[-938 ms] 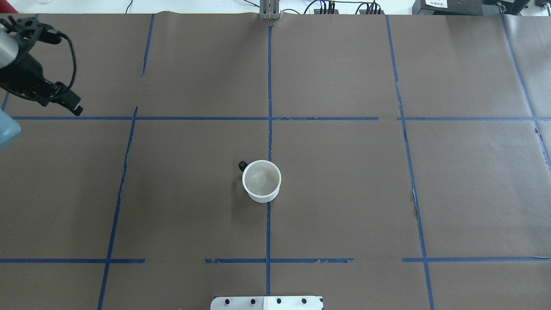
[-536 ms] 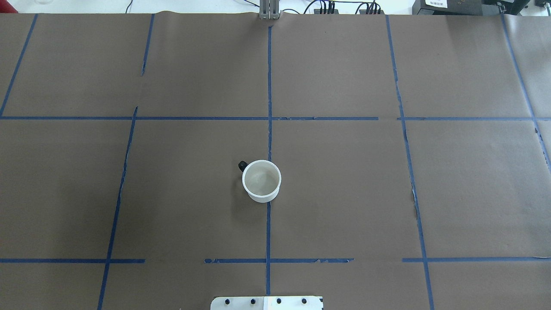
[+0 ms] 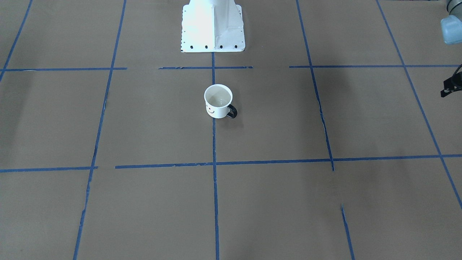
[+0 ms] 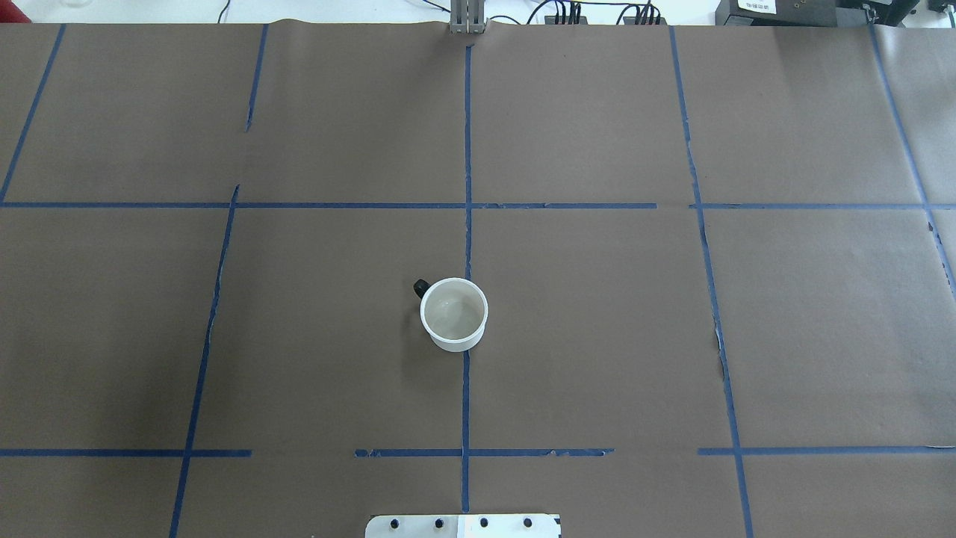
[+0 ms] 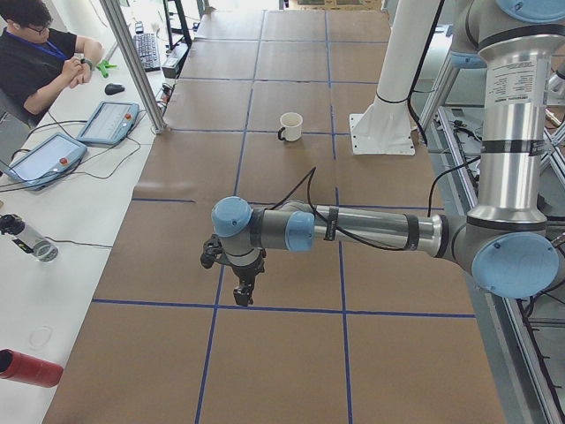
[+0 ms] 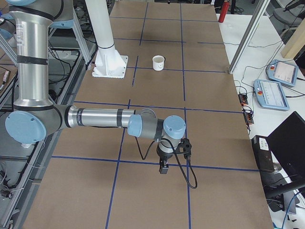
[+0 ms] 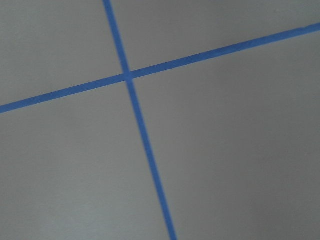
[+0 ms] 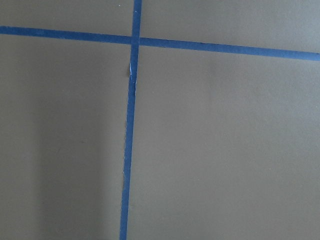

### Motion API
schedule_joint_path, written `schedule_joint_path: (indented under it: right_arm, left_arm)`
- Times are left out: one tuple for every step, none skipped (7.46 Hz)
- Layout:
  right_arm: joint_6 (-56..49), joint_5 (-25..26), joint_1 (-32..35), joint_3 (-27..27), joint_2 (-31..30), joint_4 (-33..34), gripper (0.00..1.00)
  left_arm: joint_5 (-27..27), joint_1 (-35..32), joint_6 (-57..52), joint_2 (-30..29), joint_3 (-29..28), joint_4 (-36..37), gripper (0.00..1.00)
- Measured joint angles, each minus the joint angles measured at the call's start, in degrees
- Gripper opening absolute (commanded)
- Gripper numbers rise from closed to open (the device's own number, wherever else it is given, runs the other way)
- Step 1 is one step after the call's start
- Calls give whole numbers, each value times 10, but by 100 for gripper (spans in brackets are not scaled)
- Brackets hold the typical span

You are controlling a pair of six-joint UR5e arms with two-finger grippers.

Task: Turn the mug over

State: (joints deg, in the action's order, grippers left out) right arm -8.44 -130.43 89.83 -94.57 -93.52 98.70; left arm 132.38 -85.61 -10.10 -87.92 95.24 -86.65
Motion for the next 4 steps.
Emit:
schedule_joint_path:
  right_arm:
    - [0,0,0,0,0,0,100]
    - [0,0,0,0,0,0,100]
    - [0,0,0,0,0,0,100]
    - [0,0,0,0,0,0,100]
  left_arm:
    - [1,-11,-3,1,-4,0,100]
    - [1,-16,-3,1,-5,1,100]
    - [0,-18,-3,1,-6,0,100]
    - [-1,-18,-3,2,-6,-1,100]
